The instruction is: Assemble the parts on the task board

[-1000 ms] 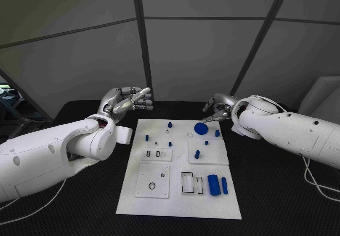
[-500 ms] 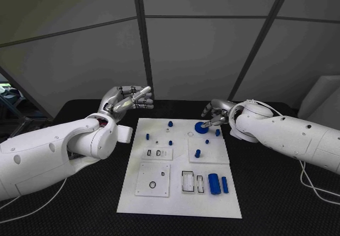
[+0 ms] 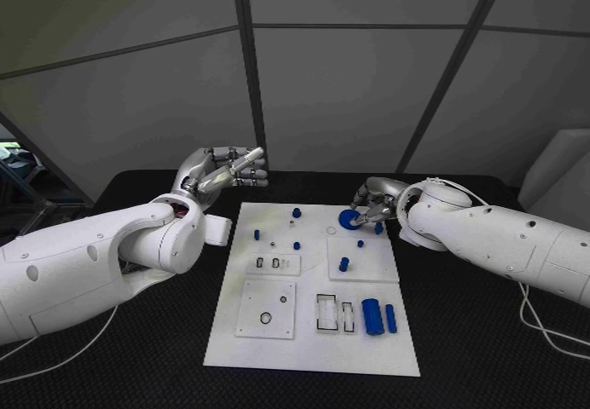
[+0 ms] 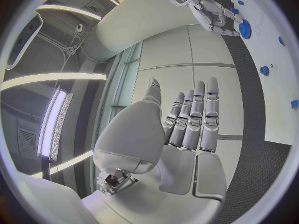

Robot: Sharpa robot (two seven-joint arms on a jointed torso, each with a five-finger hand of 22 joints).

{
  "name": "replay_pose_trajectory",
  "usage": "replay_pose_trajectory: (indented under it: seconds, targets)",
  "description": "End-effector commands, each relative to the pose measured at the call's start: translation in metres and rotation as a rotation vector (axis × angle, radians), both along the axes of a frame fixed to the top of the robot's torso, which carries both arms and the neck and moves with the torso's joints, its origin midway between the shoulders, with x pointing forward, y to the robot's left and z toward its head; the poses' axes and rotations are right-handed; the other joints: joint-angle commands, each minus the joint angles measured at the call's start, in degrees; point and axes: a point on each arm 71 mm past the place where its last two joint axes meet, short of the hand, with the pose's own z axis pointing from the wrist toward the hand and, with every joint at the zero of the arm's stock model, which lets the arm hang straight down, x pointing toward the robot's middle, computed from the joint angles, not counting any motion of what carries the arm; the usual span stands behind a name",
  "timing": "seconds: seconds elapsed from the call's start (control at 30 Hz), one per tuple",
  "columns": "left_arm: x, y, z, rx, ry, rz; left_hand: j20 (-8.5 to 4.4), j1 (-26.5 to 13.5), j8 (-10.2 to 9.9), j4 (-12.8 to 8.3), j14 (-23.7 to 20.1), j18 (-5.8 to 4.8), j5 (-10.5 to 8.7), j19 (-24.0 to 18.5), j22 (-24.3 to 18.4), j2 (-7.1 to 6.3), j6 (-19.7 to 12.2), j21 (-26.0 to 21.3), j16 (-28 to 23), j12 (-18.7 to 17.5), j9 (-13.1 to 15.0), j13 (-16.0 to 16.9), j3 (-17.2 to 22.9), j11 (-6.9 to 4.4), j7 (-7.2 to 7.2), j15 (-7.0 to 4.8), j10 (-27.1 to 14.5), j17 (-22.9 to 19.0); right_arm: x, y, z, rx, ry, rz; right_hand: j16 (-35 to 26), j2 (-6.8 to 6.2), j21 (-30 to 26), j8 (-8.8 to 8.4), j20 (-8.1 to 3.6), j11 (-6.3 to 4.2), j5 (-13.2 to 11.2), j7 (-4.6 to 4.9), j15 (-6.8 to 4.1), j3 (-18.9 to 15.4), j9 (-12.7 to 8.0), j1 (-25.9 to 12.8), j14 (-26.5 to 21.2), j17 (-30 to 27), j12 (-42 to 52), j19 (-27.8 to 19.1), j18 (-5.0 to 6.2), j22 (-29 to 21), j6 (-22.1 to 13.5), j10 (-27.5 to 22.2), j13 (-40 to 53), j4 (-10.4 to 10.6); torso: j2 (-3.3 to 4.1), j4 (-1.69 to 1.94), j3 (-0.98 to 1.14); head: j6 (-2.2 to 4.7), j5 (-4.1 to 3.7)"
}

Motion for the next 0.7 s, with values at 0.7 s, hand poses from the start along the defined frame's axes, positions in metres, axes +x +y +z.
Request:
replay_pose_trajectory:
  seconds: [0.7]
  targets:
    - [-0.0002, -0.001, 0.0007, -0.002, -0.006, -0.014, 0.41, -0.1, -0.4, 0.0, -0.4, 0.15, -0.04, -0.1, -0.1, 0.42, -0.5, -0.2, -0.3, -0.4, -0.1, 0.0, -0.4, -0.01, 0.5, 0.16, -0.2, 0.0, 0.0, 0.0061, -0.0048, -0.052, -0.043, 0.027, 0.3, 1.93, 0.5, 1.82, -0.4, -0.46, 0.0, -0.3, -0.01, 1.7, 0.0, 1.7, 4.6, 9.1, 0.7, 0.3, -1.13, 0.5, 2.7, 0.5, 5.0, -1.3, 0.02, 0.03, 0.02, -0.36, 0.12]
